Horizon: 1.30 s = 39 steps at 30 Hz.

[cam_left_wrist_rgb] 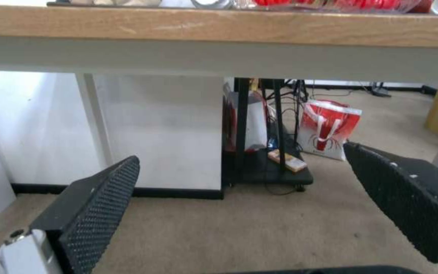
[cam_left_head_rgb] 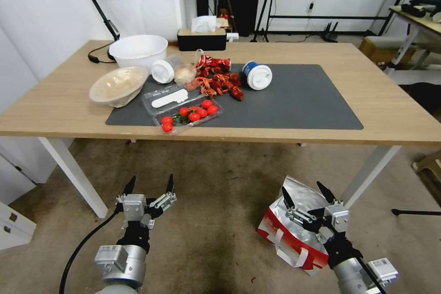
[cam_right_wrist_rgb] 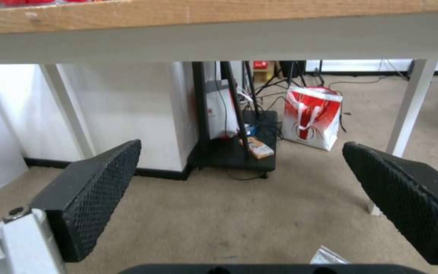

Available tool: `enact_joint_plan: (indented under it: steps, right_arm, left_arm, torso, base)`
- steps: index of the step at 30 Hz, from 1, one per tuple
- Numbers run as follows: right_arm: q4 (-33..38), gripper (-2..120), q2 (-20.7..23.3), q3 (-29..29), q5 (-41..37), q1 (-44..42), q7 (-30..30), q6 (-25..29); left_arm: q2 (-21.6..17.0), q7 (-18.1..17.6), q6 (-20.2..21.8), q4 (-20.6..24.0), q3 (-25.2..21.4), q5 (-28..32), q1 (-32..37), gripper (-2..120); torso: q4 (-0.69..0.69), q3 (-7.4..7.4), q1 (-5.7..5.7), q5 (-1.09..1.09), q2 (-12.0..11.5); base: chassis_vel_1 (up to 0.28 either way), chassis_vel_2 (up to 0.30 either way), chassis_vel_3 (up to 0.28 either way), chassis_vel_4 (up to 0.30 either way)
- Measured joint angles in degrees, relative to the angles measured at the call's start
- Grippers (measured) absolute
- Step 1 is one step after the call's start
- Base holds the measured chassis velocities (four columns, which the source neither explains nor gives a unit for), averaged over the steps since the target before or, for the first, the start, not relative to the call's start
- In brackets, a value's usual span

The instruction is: Pick up the food delivery bag from the floor and place it on the table.

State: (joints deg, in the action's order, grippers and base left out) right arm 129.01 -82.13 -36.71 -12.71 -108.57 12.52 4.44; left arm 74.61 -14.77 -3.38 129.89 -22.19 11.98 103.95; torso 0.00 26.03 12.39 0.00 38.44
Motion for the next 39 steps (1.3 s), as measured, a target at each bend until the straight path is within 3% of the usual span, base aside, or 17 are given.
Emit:
enact_joint_plan:
  steps: [39]
  right_arm:
    - [-2.1, 100, -0.7, 0.3, 0.1, 0.8, 0.5, -0.4]
  left_arm:
    - [-0.8, -0.4, 0.0, -1.4, 0.3, 1.0, -0.7, 100]
  torso:
    - [0.00, -5.76, -3.54, 0.00, -9.3]
  base:
    - [0.000, 0.000, 0.000, 0.000]
